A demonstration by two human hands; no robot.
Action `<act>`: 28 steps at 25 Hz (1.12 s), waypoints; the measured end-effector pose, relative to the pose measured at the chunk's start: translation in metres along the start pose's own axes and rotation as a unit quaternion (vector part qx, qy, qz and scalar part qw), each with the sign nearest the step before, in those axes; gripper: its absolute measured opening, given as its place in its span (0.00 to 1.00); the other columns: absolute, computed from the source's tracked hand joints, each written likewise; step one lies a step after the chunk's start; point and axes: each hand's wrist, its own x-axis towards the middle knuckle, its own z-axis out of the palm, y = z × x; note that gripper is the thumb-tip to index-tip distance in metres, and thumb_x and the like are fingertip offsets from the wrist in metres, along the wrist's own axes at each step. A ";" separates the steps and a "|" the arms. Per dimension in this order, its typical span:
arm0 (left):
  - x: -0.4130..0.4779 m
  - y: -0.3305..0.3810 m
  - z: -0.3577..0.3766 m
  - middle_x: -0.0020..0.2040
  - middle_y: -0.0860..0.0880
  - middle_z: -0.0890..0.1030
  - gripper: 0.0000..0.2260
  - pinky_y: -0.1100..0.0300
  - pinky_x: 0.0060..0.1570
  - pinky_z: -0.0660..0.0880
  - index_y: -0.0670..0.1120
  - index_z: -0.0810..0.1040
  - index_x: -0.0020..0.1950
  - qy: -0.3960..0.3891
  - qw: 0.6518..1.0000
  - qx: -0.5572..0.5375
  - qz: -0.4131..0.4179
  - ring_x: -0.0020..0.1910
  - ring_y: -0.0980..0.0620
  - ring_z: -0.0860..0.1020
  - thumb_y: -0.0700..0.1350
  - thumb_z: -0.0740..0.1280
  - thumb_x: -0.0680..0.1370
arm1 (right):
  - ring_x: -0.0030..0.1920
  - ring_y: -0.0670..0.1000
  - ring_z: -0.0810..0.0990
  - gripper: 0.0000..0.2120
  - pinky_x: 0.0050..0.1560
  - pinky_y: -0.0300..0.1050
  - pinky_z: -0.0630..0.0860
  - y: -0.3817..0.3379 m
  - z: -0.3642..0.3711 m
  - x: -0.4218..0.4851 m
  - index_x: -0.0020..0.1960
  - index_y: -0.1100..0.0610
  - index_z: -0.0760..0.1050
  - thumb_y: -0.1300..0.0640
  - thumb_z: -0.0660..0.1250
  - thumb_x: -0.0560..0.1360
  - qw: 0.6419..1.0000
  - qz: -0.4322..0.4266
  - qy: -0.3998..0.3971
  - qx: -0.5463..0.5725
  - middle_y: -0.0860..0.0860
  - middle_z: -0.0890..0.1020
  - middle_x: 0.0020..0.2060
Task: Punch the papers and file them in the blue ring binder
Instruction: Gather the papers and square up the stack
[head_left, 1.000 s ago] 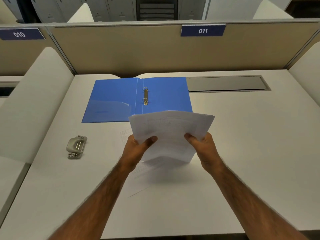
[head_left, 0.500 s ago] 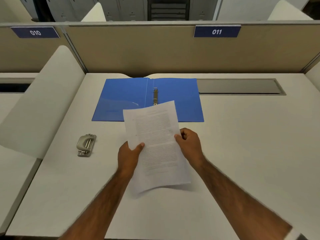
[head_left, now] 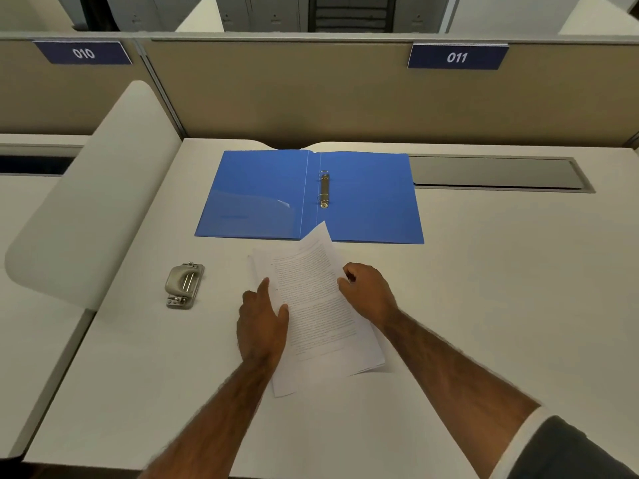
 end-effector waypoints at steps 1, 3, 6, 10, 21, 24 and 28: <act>0.002 -0.001 0.001 0.67 0.45 0.70 0.28 0.48 0.60 0.74 0.51 0.61 0.76 -0.006 1.000 0.011 0.003 0.64 0.45 0.73 0.54 0.66 0.78 | 0.51 0.49 0.78 0.16 0.56 0.47 0.73 0.002 0.000 0.001 0.57 0.54 0.75 0.43 0.60 0.80 0.999 -0.014 -0.013 -0.033 0.46 0.79 0.51; 0.004 -0.002 0.002 0.67 0.45 0.69 0.27 0.50 0.60 0.74 0.50 0.63 0.75 -0.013 1.000 0.014 -0.002 0.64 0.46 0.73 0.54 0.65 0.78 | 0.72 0.55 0.68 0.29 0.72 0.56 0.63 0.008 0.002 0.005 0.73 0.52 0.67 0.36 0.55 0.79 0.991 -0.038 -0.047 -0.117 0.48 0.73 0.71; 0.005 -0.004 0.003 0.68 0.46 0.67 0.27 0.50 0.60 0.75 0.49 0.63 0.74 -0.014 1.000 0.018 0.000 0.64 0.46 0.72 0.55 0.66 0.78 | 0.80 0.56 0.43 0.40 0.77 0.62 0.42 0.014 0.005 0.006 0.80 0.48 0.47 0.28 0.47 0.75 0.970 -0.066 -0.085 -0.218 0.48 0.50 0.81; 0.009 -0.005 0.005 0.68 0.46 0.68 0.26 0.50 0.60 0.76 0.49 0.64 0.73 -0.019 0.999 0.031 0.002 0.64 0.47 0.73 0.56 0.65 0.78 | 0.79 0.55 0.37 0.44 0.77 0.64 0.37 0.017 0.008 0.005 0.80 0.47 0.40 0.26 0.38 0.70 0.960 -0.088 -0.089 -0.252 0.47 0.43 0.81; 0.008 -0.007 0.005 0.66 0.47 0.69 0.24 0.49 0.60 0.76 0.50 0.67 0.71 -0.015 0.998 0.052 0.013 0.62 0.47 0.73 0.57 0.65 0.78 | 0.62 0.51 0.75 0.32 0.62 0.52 0.75 -0.013 0.002 -0.015 0.73 0.51 0.64 0.45 0.71 0.74 0.967 0.085 0.041 0.238 0.46 0.73 0.62; 0.005 -0.011 0.005 0.66 0.47 0.70 0.23 0.48 0.60 0.76 0.50 0.69 0.71 -0.008 0.998 0.050 0.034 0.63 0.47 0.73 0.57 0.64 0.78 | 0.53 0.54 0.82 0.19 0.51 0.48 0.80 -0.004 0.002 -0.018 0.63 0.57 0.73 0.55 0.72 0.75 0.934 0.165 -0.020 0.317 0.51 0.80 0.58; -0.003 -0.014 0.006 0.68 0.47 0.70 0.24 0.48 0.61 0.74 0.50 0.67 0.72 -0.007 0.996 0.062 0.065 0.64 0.46 0.73 0.56 0.64 0.78 | 0.49 0.54 0.84 0.11 0.47 0.49 0.82 0.008 -0.006 -0.030 0.57 0.57 0.79 0.64 0.66 0.76 0.920 0.164 -0.081 0.347 0.54 0.84 0.55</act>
